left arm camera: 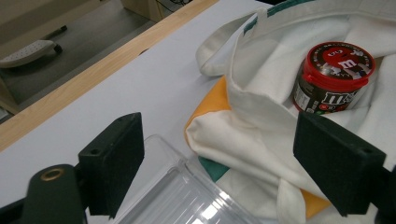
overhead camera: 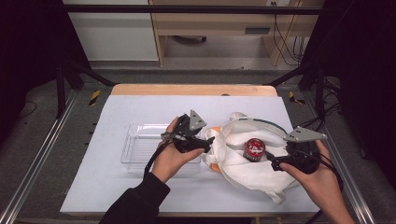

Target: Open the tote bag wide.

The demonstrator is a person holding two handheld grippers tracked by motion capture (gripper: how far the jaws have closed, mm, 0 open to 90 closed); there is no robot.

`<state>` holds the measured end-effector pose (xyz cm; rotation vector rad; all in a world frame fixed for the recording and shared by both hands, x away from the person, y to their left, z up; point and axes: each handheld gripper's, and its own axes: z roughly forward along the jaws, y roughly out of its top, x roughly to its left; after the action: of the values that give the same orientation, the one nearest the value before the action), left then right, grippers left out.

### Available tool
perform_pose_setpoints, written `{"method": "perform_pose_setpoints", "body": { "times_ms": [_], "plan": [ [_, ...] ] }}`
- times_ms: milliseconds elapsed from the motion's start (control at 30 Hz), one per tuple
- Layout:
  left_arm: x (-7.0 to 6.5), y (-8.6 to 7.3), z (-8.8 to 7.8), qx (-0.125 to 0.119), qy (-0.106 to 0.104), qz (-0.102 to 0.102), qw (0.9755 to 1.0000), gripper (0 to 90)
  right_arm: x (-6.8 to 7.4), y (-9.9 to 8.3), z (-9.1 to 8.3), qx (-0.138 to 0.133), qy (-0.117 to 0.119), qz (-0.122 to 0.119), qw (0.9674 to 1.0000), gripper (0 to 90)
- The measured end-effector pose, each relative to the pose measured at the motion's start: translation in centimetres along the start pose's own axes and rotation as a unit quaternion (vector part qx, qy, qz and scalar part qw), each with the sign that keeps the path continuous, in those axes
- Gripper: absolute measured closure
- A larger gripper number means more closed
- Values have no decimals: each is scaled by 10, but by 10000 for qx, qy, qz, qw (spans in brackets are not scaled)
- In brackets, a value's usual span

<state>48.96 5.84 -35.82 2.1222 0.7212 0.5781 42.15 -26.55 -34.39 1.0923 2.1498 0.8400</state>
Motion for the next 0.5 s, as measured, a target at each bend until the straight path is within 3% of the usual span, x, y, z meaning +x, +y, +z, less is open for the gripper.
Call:
{"method": "perform_pose_setpoints", "body": {
  "times_ms": [67,133,300,500],
  "plan": [
    [4,-7,-8,-44,-21,-55,10000,156,-1,4,6,92,96,-145,9998,65],
    [6,-12,-15,-59,-5,-38,10000,153,-3,8,10,172,86,-169,9997,74],
    [11,-30,-39,-198,73,-109,9997,144,-4,18,21,350,351,-264,9984,75],
    [24,-47,-52,-229,193,-178,9994,135,1,23,34,498,459,-394,9969,74]
  ]
}}
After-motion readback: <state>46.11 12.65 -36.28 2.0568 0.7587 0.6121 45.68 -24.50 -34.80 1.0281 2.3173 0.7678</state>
